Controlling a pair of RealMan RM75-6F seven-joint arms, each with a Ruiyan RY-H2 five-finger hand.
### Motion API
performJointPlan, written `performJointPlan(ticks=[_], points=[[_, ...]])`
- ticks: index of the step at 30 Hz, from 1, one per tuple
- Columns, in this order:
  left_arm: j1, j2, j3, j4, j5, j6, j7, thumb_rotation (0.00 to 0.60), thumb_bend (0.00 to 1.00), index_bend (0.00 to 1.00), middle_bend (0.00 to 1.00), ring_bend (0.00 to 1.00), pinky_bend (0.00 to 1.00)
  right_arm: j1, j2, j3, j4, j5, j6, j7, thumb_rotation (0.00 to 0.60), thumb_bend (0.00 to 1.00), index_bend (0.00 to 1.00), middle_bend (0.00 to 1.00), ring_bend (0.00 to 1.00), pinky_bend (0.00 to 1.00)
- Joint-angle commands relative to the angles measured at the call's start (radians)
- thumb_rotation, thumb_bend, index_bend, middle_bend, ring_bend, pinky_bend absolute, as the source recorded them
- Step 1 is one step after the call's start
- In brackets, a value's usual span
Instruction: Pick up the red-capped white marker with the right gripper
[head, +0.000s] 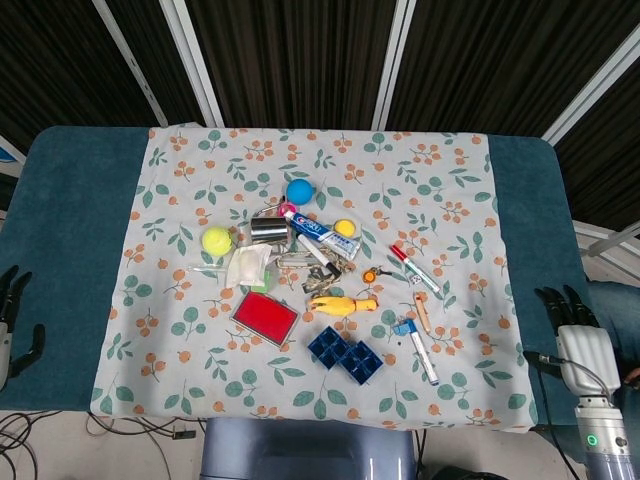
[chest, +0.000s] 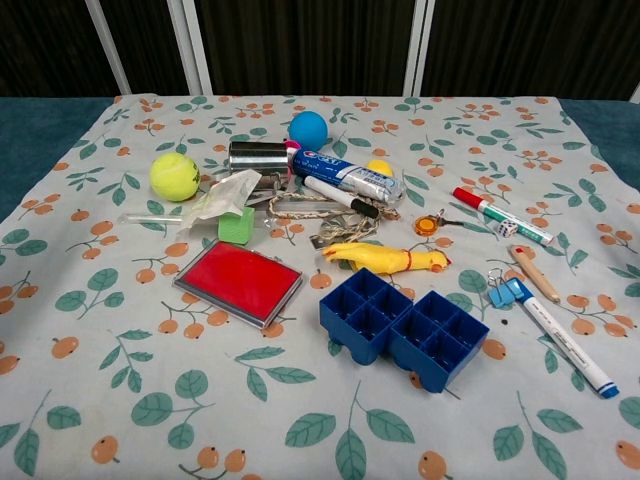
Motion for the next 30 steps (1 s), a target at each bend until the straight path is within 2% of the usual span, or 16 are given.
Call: performJointPlan(ticks=[1,6,13,22,30], points=[[0.001,0.001,-0.001,-0.001,-0.002,0.000,-0.002,0.600,0.49,0.00,0.00,0.06,0.07,0.077,0.031,0.038,-0.051,0.048,-0.123,0.008,0.600,0.19,0.19,0.19,0.04,0.21],[0.001,0.005,-0.004,-0.003,-0.008,-0.001,-0.012,0.600,0.49,0.00,0.00,0.06,0.07,0.194,0.031,0.103,-0.085,0.164,-0.297,-0.074,0.600,0.24,0.21,0.23,0.04,0.21],[-0.001,0.010,-0.008,-0.008,-0.023,-0.012,-0.022,0.600,0.49,0.00,0.00,0.06,0.07,0.342,-0.060,0.187,-0.081,0.440,-0.449,-0.261,0.600,0.27,0.23,0.25,0.04,0.21],[-0.002,0.016,-0.011,-0.008,-0.035,-0.022,-0.033,0.600,0.49,0.00,0.00,0.06,0.07,0.473,-0.196,0.230,-0.017,0.711,-0.479,-0.399,0.600,0.30,0.27,0.28,0.05,0.21],[-0.003,0.018,-0.014,-0.011,-0.039,-0.023,-0.039,0.600,0.49,0.00,0.00,0.06,0.07,0.543,-0.311,0.218,0.089,0.814,-0.461,-0.464,0.600,0.31,0.32,0.31,0.06,0.21]])
